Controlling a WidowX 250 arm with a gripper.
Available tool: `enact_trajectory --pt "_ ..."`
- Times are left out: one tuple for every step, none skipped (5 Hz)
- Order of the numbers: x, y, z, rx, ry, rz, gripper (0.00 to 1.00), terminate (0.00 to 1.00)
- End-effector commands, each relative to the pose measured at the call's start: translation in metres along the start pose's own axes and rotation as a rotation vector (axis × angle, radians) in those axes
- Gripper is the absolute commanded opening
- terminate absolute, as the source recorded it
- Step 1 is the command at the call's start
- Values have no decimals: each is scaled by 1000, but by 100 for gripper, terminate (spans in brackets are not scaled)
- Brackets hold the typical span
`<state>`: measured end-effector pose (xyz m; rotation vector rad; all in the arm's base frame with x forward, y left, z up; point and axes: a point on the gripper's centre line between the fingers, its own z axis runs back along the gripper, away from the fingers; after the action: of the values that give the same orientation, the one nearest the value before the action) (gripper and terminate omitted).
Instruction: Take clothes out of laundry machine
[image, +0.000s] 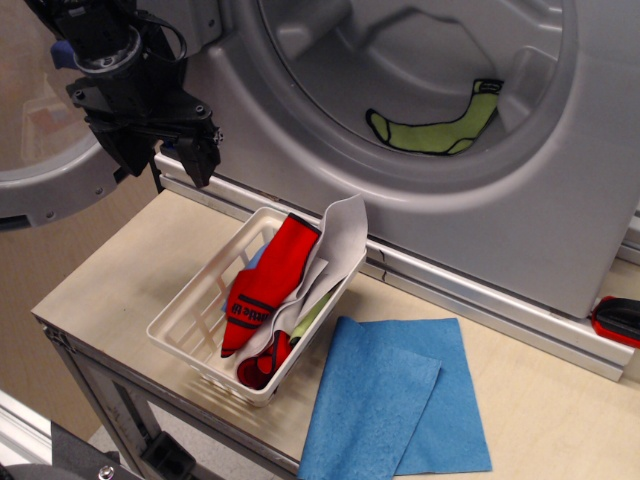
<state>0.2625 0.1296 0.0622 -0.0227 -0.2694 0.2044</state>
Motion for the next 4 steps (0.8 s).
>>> enact_trajectory --pt "0 0 0 0 0 0 100 0" --pt "15 -28 -6 -43 -87 -89 100 0" --pt "35 -73 3 -106 -186 -207 100 0" --pt "54 -111 3 -169 -276 -262 100 0"
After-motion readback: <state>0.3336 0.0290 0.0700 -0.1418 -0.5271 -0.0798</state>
